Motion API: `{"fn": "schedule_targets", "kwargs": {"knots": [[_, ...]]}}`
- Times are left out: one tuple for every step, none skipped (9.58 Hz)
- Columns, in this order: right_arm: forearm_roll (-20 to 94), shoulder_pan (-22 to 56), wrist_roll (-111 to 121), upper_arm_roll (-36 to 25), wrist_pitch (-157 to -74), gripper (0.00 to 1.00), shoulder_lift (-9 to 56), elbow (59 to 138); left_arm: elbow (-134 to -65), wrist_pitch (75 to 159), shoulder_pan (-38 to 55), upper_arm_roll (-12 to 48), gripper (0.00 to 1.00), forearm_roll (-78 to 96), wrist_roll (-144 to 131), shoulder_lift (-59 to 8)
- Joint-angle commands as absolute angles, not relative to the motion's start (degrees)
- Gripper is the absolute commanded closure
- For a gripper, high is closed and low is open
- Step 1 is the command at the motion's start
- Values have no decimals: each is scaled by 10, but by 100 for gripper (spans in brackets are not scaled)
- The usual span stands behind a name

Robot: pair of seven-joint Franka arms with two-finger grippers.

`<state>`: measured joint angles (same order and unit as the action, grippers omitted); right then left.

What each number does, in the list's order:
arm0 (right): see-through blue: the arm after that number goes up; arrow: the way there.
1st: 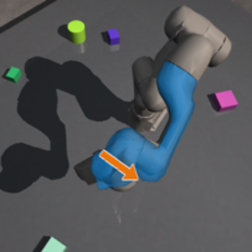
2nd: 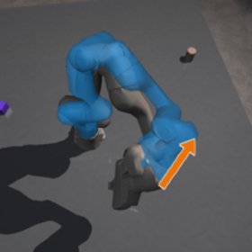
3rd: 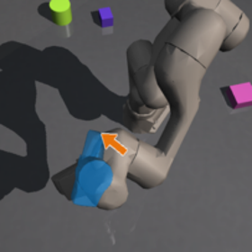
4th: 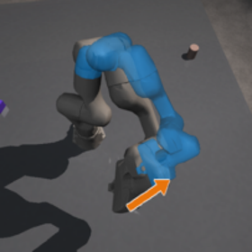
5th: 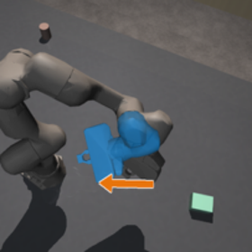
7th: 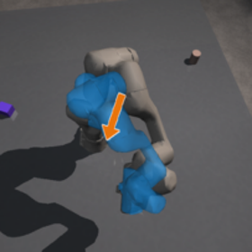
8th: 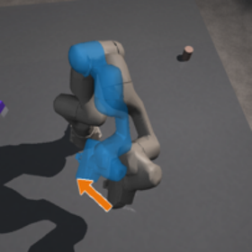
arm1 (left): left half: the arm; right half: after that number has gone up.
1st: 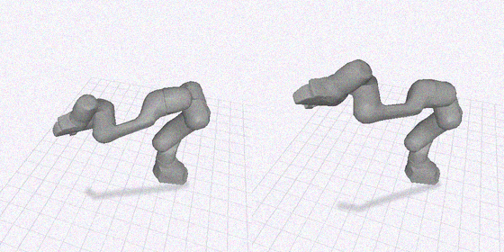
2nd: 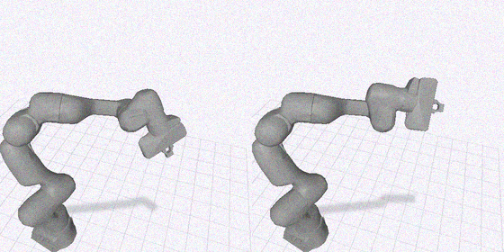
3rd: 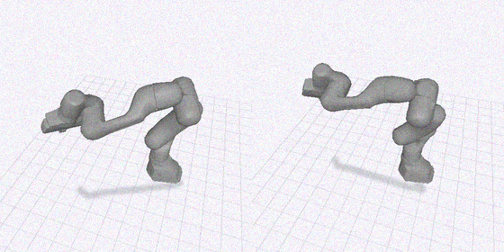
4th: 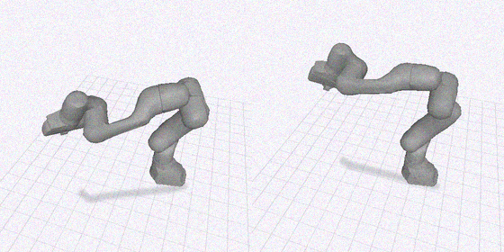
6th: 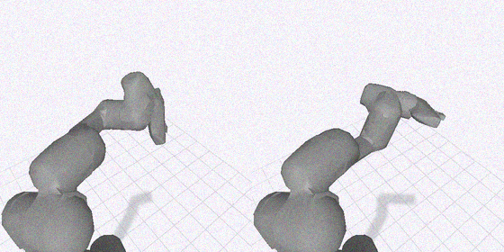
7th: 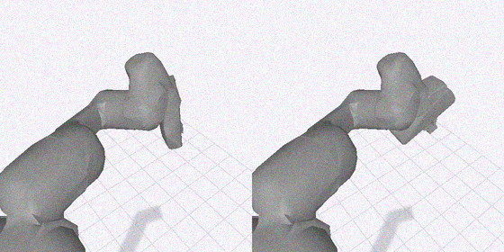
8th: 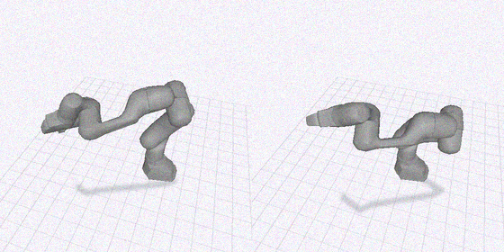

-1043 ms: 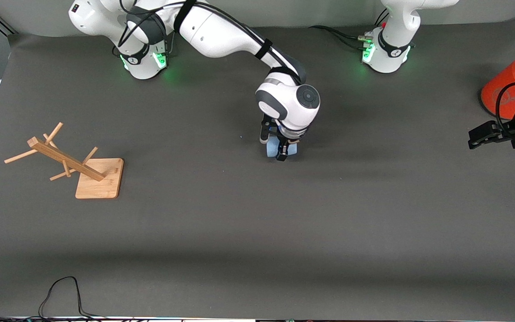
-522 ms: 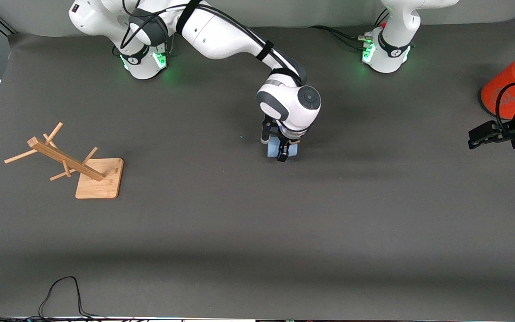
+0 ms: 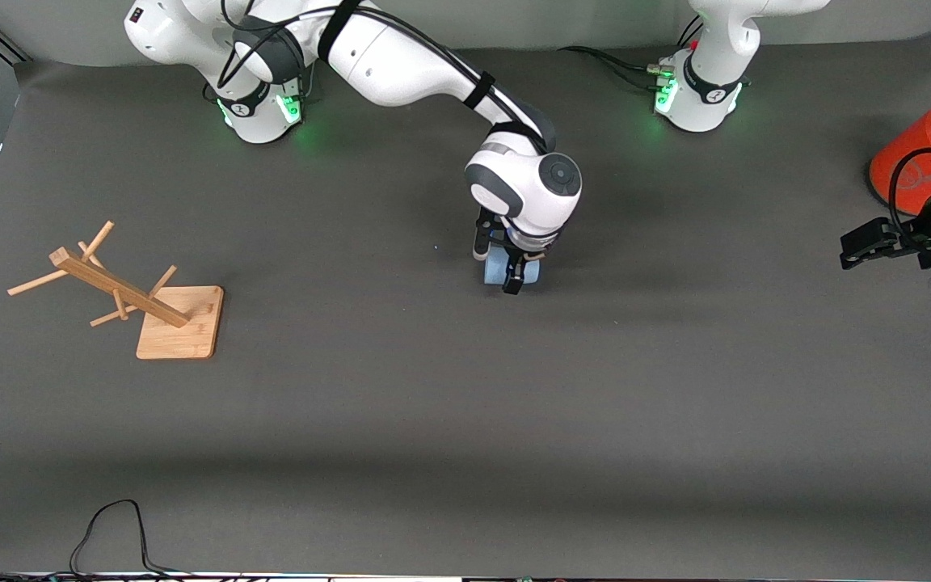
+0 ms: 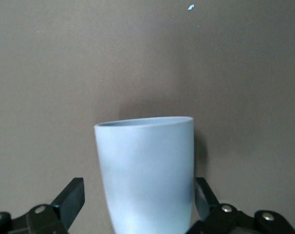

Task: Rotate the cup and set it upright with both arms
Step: 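Lower the blue cup onto the table with the right gripper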

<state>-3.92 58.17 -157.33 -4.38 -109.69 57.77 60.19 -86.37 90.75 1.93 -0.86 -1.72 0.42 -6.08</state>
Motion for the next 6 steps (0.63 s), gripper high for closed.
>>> {"fn": "schedule_targets", "kwargs": {"knots": [[-48,582,-1640,-42,-1033,0,514,611,-853,898,25,-10,0,-22,-3,-62],[-48,576,-1637,-40,-1014,0,472,633,-853,898,25,-10,0,-22,-3,-62],[-47,551,-1603,-13,-1003,0,422,668,-853,897,25,-10,0,-22,-3,-62],[-48,511,-1567,18,-982,0,371,705,-853,897,23,-10,0,-22,-2,-62],[-48,472,-1509,41,-961,0,318,741,-854,897,23,-10,0,-22,-1,-62],[-48,438,-1452,53,-937,0,272,770,-854,896,24,-10,0,-22,-2,-62]]}}
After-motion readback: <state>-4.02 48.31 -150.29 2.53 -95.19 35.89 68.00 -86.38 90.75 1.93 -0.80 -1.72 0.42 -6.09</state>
